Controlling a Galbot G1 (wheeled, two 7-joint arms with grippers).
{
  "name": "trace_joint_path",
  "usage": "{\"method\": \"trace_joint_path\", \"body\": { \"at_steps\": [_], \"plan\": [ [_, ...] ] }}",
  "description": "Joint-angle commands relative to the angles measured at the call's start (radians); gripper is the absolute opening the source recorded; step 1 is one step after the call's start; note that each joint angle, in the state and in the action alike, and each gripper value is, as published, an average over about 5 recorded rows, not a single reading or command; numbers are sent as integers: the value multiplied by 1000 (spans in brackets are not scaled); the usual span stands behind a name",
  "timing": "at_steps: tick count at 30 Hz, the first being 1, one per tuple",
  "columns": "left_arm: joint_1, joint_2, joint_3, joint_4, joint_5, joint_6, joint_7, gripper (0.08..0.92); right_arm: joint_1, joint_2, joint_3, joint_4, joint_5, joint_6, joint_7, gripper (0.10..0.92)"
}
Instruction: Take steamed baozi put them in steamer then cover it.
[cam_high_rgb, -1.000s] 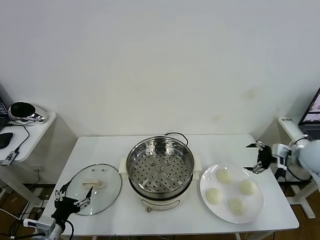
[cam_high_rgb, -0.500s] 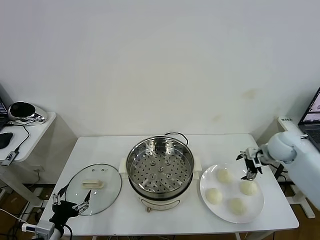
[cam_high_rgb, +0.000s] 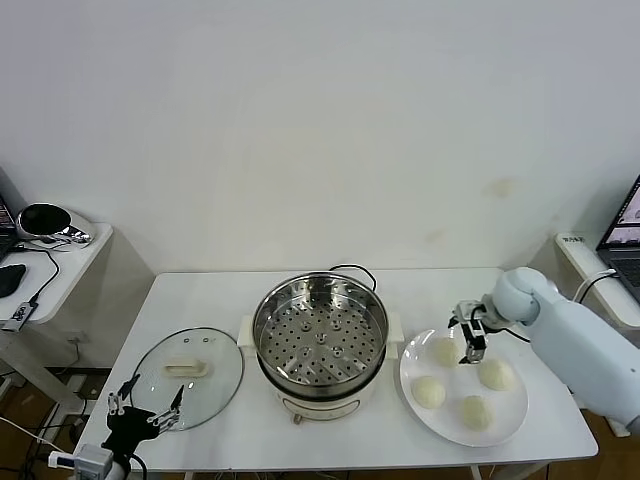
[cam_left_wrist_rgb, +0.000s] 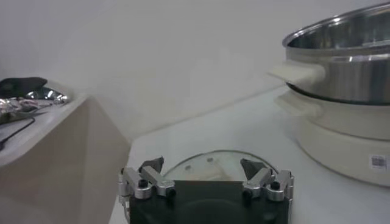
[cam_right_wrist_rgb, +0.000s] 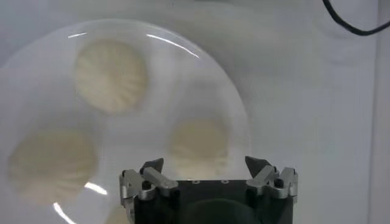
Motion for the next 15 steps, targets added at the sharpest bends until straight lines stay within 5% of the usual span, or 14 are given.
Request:
{"method": "trace_joint_path", "body": {
  "at_steps": [1,15],
  "plan": [
    [1,1,8,10,8,-2,-2,823,9,33,-28,-38,-29,5,10,823],
    [1,-1,23,19,15,-5,-5,823,3,33,-25,-47,-8,3,34,814]
  ]
}}
